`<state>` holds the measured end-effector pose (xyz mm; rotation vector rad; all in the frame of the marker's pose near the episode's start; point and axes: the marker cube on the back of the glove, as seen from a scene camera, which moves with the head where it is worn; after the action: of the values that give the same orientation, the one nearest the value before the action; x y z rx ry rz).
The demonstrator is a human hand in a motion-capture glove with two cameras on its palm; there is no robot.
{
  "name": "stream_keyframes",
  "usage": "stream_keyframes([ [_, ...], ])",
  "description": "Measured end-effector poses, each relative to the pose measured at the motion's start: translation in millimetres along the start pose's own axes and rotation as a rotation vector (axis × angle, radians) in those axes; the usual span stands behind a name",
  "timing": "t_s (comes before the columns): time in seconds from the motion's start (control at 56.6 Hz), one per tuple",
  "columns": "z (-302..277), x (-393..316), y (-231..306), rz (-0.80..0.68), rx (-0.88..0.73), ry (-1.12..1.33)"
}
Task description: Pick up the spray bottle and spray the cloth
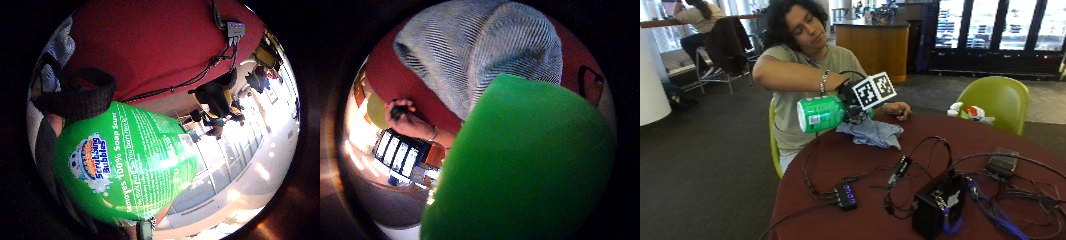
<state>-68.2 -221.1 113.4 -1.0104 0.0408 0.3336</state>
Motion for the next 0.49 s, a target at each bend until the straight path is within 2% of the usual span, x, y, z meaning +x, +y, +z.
stream_keyframes([
  [0.141, -36.1, -4.8, 41.5, -0.145, 0.171, -0.123],
  [0.336, -94.9, -3.9, 103.8, -0.384, 0.495, -0.349],
  [0.494, -123.7, -15.2, 118.8, -0.588, 0.718, -0.542],
])
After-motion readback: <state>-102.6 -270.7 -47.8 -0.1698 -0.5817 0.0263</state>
